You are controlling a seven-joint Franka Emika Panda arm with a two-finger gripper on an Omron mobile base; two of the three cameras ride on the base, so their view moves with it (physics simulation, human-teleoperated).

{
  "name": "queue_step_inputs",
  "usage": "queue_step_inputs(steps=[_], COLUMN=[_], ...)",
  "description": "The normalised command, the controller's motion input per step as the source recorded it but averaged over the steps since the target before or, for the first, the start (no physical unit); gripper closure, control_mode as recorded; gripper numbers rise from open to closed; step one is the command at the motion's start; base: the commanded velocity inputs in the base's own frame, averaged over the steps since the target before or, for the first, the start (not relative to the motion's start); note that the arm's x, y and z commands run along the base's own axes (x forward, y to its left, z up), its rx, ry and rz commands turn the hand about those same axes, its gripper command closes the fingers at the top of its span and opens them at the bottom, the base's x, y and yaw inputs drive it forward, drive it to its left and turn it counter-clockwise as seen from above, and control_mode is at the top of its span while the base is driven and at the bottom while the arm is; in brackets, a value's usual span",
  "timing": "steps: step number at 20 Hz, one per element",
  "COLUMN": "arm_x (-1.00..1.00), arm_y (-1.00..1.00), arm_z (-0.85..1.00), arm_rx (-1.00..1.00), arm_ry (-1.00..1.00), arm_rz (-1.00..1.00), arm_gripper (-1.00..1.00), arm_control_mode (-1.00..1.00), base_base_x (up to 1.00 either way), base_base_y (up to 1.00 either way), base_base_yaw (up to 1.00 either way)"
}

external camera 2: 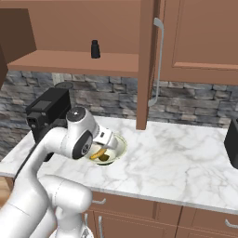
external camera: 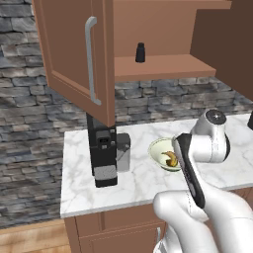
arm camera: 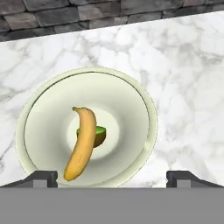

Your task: Open the cabinet. Pick the kiwi and banana from the cabinet and place them into the bowl. Then close the cabinet.

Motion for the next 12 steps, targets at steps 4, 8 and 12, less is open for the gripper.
queue_step_inputs(steps=[4, 8, 12], arm_x=[-0.46, -0.31, -0.27], arm_y=[0.00, 0.00, 0.00], arm_z=[0.70, 0.69, 0.63], arm_rx=[-0.05, -0.01, -0.01], arm_ry=[-0.19, -0.10, -0.04], arm_rz=[0.06, 0.01, 0.00], arm_gripper=[-1.00, -1.00, -1.00], arm_control_mode=[-1.00, -1.00, -1.00], base_base_x=[0.00, 0.00, 0.00], base_base_y=[0.00, 0.00, 0.00], base_base_yaw=[0.00, 0.00, 0.00])
